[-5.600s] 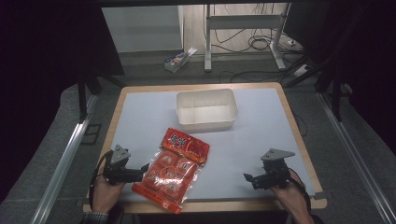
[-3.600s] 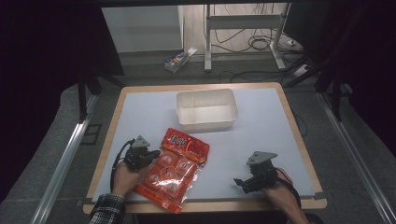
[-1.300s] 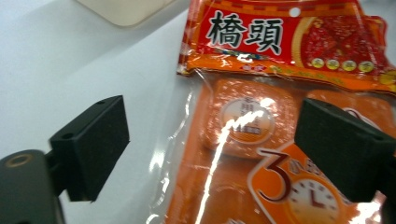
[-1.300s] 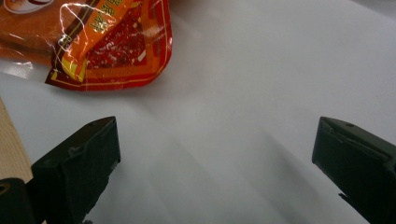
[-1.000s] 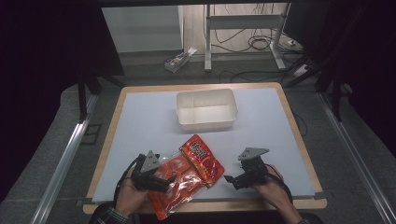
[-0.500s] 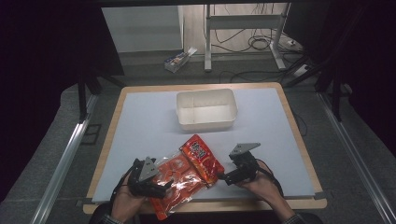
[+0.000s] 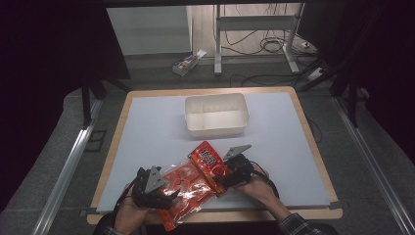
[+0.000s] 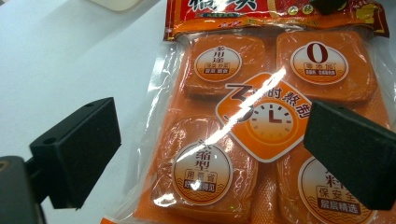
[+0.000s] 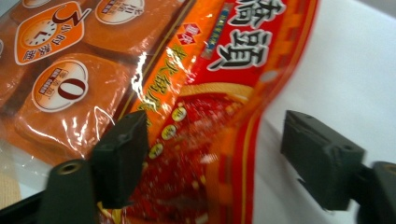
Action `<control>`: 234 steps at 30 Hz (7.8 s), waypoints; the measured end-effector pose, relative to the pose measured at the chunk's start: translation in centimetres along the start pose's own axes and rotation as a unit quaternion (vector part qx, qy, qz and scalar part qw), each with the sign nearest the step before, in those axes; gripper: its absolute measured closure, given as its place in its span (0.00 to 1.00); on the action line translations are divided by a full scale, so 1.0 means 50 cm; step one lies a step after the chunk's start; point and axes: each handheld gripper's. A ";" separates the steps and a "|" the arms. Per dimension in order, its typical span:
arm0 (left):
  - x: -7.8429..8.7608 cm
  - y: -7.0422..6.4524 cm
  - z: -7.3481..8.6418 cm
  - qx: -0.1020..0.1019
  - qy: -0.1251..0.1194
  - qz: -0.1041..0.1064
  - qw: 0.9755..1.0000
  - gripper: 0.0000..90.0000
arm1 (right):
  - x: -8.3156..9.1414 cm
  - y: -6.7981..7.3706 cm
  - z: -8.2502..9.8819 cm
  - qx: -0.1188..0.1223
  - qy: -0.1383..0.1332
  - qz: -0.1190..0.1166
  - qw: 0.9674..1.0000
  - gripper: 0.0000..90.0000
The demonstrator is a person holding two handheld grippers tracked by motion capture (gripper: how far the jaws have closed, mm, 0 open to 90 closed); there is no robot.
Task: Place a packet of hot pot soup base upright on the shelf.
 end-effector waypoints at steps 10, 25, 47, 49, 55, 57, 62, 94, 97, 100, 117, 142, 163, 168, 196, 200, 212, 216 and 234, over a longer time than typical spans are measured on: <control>-0.005 -0.011 0.001 -0.021 0.008 -0.012 1.000 0.05 | -0.034 -0.002 -0.036 0.025 -0.015 -0.023 0.999 0.56; -0.004 -0.007 0.002 -0.017 0.008 -0.013 1.000 0.05 | -0.049 -0.004 -0.084 0.014 0.012 -0.065 0.998 0.99; 0.002 0.005 0.001 0.003 -0.009 -0.003 1.000 0.03 | 0.094 -0.027 -0.221 0.049 -0.016 -0.074 0.996 0.99; 0.002 0.005 0.001 0.005 -0.009 -0.001 1.000 0.03 | 0.109 -0.031 -0.235 0.054 -0.018 -0.071 0.996 0.99; 0.002 0.006 0.001 0.003 -0.009 -0.002 1.000 0.03 | 0.153 -0.036 -0.271 0.077 -0.026 -0.062 0.995 0.99; 0.001 0.007 0.001 0.003 -0.006 -0.001 1.000 0.03 | 0.173 -0.037 -0.285 0.085 -0.030 -0.058 0.994 0.99; 0.001 0.007 0.001 0.002 -0.008 0.000 1.000 0.03 | 0.206 -0.042 -0.304 0.097 -0.035 -0.046 0.994 0.99; -0.002 0.005 0.001 -0.001 -0.001 0.004 1.000 0.03 | 0.356 -0.194 -0.347 0.067 -0.040 0.057 0.995 0.99; -0.003 0.005 0.001 -0.002 0.000 0.004 1.000 0.03 | 0.364 -0.214 -0.348 0.060 -0.040 0.065 0.995 0.99; -0.004 0.005 0.001 -0.002 0.000 0.004 1.000 0.03 | 0.369 -0.234 -0.349 0.051 -0.041 0.073 0.995 0.99; -0.006 0.003 0.001 -0.004 0.005 0.005 1.000 0.03 | 0.342 -0.335 -0.380 0.052 -0.025 0.099 0.993 0.99; -0.006 0.017 0.004 0.025 -0.005 0.029 0.999 0.01 | 0.245 -0.423 -0.408 0.069 -0.005 0.111 0.991 0.99; -0.007 0.013 0.005 0.017 -0.003 0.035 0.999 0.00 | 0.210 -0.419 -0.439 0.094 0.006 0.124 0.988 0.99; -0.008 0.013 0.005 0.016 -0.002 0.034 0.999 0.00 | 0.171 -0.430 -0.417 0.081 0.013 0.108 0.991 0.99; -0.012 0.009 0.005 0.005 0.009 0.033 0.999 0.00 | 0.140 -0.507 -0.307 -0.020 -0.004 0.182 0.983 0.13; -0.012 0.011 0.006 0.008 0.007 0.034 0.999 0.00 | 0.148 -0.506 -0.303 -0.024 -0.015 0.182 0.983 0.06; -0.017 0.017 0.007 0.030 0.015 0.056 0.998 0.00 | 0.187 -0.488 -0.308 -0.011 -0.036 0.184 0.982 0.02; -0.016 0.017 0.006 0.030 0.011 0.055 0.998 0.00 | 0.197 -0.482 -0.309 -0.008 -0.038 0.185 0.982 0.02; -0.012 0.010 0.004 0.013 -0.003 0.039 0.999 0.00 | 0.241 -0.449 -0.291 -0.003 -0.063 0.184 0.981 0.02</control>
Point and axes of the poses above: each handheld gripper's, and its own axes: x roughly backward along the jaws, z roughly out of its underside, y roughly to its left, and after that the axes turned 15 degrees about x, right-handed
